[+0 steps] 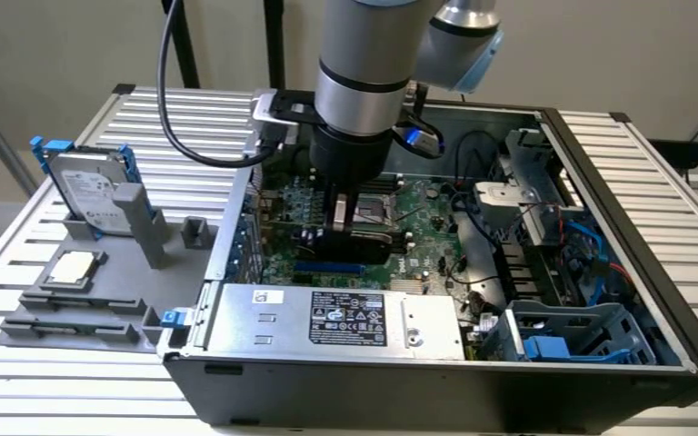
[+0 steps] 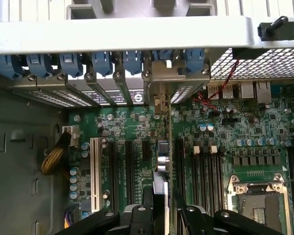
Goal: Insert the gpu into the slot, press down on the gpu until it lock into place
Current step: 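Insert the gpu into the slot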
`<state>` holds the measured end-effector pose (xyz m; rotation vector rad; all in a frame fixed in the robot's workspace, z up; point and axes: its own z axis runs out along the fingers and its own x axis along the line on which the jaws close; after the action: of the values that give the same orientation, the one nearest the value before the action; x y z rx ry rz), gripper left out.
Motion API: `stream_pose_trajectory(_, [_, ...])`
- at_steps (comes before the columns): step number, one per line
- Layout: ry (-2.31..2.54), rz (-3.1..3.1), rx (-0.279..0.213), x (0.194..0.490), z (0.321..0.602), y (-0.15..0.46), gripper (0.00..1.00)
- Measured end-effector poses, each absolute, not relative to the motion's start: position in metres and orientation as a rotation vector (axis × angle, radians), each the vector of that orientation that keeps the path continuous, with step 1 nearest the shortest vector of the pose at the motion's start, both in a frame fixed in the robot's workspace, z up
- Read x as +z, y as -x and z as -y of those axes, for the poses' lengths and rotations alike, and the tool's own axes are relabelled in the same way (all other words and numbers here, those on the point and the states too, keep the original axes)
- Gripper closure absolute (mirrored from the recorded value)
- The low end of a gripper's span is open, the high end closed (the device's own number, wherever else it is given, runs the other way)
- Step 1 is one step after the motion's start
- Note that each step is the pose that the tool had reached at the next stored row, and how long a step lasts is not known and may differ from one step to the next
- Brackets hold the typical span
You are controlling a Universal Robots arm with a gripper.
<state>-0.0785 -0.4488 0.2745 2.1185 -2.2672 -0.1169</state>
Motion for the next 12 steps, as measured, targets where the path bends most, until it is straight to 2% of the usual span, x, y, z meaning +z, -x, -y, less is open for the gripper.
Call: stream_pose_trajectory(12, [-2.144,2.235,-0.123,0.2685,0.4474,0.0795,0.74])
